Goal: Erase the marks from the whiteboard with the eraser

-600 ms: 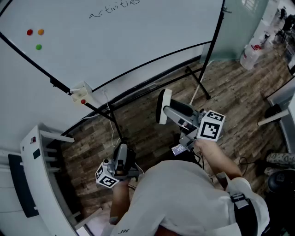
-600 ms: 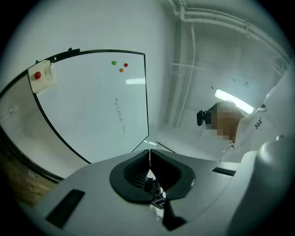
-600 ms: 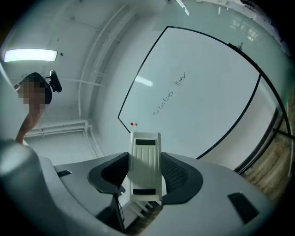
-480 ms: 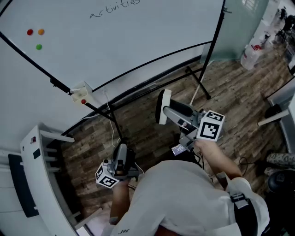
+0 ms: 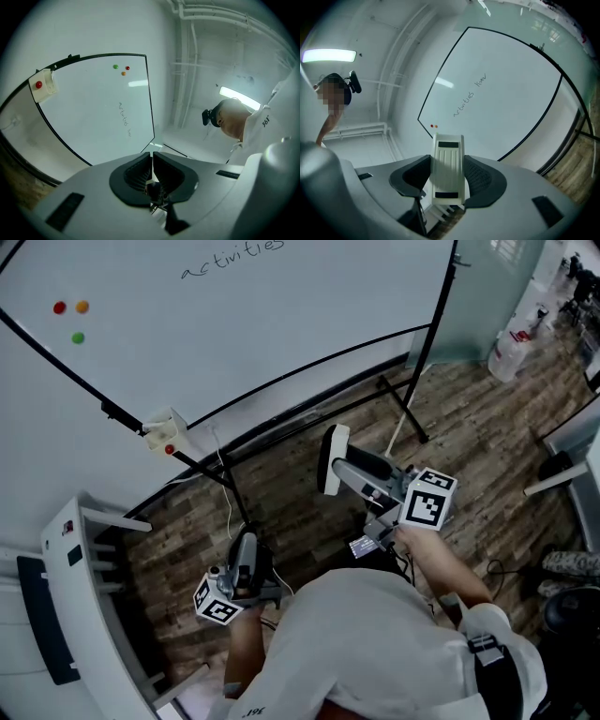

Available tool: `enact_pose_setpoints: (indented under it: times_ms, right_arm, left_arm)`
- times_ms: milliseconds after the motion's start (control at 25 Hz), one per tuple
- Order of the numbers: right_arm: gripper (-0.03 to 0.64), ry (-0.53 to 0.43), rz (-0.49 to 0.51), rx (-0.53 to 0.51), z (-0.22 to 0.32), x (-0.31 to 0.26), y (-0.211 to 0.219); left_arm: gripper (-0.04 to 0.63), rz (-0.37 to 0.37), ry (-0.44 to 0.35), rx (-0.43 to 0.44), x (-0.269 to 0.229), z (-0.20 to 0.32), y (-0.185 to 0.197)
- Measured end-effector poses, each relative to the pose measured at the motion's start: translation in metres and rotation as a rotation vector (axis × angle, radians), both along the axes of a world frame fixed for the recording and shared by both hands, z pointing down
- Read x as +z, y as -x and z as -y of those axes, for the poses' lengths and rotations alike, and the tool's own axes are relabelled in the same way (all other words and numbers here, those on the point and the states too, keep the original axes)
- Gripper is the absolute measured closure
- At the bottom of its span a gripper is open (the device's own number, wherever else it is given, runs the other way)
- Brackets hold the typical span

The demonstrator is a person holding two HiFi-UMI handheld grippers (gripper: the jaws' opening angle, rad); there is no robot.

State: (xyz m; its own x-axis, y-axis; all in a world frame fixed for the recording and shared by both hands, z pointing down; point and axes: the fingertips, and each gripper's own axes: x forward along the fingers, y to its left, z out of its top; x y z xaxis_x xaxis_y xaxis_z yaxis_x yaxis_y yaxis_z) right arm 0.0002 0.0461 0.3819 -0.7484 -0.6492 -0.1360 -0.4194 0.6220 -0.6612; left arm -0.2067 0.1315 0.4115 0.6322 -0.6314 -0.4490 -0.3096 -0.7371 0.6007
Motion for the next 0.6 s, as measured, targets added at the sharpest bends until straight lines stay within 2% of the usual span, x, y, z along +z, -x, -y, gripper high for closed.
enact_pose_setpoints:
  times_ms: [320, 600]
  right_arm:
    - [0.374, -0.094, -0.085, 0.136, 0.016, -0.019, -0.022]
    - [0.377, -0.091, -0.158, 0.201, 0.036, -0.017, -0.036]
  left_arm:
    - [0.588, 0.051, -0.043, -0.015, -0.012, 0.017, 0.003]
    - [0.588, 0.083, -0.05, -0.014, -0.016, 0.03, -0.003]
